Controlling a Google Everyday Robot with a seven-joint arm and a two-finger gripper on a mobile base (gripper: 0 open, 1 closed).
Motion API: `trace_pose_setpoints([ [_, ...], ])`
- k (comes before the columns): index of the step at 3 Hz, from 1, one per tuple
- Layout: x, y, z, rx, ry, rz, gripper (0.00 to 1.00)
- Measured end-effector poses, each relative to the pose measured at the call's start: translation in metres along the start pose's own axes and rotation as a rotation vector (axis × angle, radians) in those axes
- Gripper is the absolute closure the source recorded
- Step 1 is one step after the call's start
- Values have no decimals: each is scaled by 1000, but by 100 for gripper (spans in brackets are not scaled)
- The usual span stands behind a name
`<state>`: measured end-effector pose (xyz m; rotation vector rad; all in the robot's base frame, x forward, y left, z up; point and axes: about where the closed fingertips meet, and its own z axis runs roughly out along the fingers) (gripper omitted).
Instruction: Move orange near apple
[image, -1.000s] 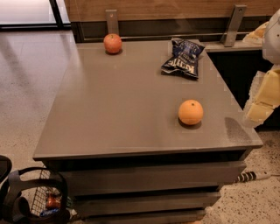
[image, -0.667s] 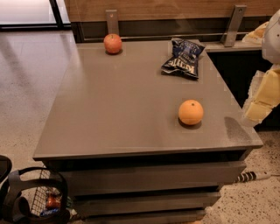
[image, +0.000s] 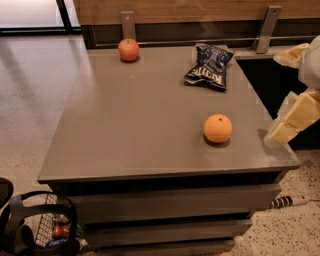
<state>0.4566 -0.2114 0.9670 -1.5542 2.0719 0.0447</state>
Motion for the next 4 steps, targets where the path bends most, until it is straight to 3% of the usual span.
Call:
trace_pose_setpoints([
  [2, -1, 7, 51, -25, -230, 54, 0],
  [3, -8, 14, 79, -45, -312, 78, 0],
  [4, -14, 18, 107, -48, -336, 93, 0],
])
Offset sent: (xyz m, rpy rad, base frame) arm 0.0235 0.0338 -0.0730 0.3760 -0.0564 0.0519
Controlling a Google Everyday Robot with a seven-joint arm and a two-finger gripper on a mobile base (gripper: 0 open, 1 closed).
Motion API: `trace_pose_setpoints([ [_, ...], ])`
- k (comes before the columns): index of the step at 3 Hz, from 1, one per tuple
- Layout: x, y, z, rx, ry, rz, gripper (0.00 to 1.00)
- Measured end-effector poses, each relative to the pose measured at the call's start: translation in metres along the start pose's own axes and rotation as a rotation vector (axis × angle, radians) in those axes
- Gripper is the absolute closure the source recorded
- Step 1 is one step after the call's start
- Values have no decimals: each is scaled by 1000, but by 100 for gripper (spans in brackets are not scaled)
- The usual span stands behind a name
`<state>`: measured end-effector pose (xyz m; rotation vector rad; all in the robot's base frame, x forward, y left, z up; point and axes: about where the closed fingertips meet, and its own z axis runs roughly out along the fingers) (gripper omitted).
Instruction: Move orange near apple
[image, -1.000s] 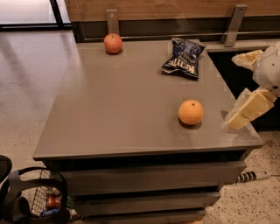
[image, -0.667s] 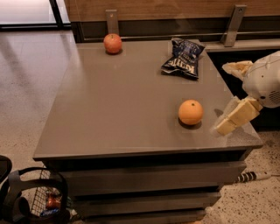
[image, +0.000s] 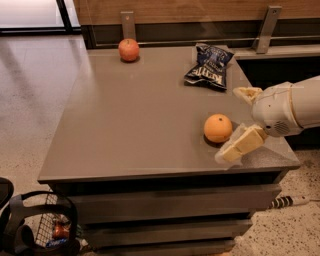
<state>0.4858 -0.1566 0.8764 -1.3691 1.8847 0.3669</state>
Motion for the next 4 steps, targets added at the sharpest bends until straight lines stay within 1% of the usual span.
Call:
trace_pose_setpoints([
  [1, 6, -5, 24, 19, -32, 1, 0],
  [2, 12, -14, 36, 41, -65, 3, 0],
  [3, 21, -18, 42, 61, -94, 22, 14],
  [4, 19, -18, 43, 59, -94, 19, 38],
])
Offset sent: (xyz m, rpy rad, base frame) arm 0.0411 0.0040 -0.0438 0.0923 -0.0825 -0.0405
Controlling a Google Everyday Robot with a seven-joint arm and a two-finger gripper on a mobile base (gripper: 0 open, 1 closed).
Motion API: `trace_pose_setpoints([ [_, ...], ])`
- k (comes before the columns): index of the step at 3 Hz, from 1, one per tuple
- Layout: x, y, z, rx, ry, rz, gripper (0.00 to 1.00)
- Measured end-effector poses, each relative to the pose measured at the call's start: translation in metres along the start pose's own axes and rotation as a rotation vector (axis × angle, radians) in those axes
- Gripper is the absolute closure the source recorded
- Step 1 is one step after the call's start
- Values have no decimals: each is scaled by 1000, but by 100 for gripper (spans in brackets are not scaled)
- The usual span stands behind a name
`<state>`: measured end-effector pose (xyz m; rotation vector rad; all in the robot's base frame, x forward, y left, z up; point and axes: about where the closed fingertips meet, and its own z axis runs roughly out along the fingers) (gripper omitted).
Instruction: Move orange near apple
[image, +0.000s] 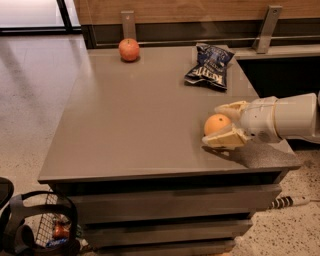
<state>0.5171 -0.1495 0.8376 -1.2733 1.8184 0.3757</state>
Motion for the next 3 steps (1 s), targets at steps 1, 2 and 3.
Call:
trace_pose_setpoints([
  [1, -2, 1, 1, -2, 0, -4, 62],
  [2, -4, 2, 2, -4, -1, -7, 84],
  [3, -6, 3, 2, -6, -1, -10, 100],
])
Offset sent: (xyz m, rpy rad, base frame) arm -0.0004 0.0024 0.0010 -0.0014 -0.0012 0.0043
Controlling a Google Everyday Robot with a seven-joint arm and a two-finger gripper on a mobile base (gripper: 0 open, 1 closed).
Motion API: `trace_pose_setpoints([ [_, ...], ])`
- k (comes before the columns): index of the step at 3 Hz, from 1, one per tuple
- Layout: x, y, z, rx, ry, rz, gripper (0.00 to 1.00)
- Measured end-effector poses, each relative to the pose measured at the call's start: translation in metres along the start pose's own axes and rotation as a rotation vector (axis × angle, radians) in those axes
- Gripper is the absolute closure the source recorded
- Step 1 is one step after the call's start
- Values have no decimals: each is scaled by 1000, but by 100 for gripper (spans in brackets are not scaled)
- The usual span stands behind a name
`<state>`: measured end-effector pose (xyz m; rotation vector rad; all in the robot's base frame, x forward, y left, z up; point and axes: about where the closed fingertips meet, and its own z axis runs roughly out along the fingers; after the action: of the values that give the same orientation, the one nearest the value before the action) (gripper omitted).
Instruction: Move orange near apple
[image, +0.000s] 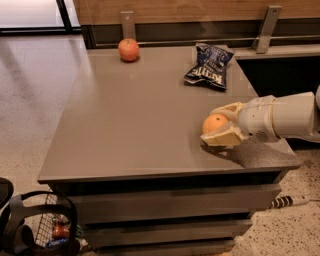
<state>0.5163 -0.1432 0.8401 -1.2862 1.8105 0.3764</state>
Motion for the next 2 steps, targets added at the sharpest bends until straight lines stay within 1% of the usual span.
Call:
trace_pose_setpoints([
  [1, 0, 0, 0, 0, 0, 0, 100],
  [2, -18, -16, 2, 0, -12, -25, 100],
])
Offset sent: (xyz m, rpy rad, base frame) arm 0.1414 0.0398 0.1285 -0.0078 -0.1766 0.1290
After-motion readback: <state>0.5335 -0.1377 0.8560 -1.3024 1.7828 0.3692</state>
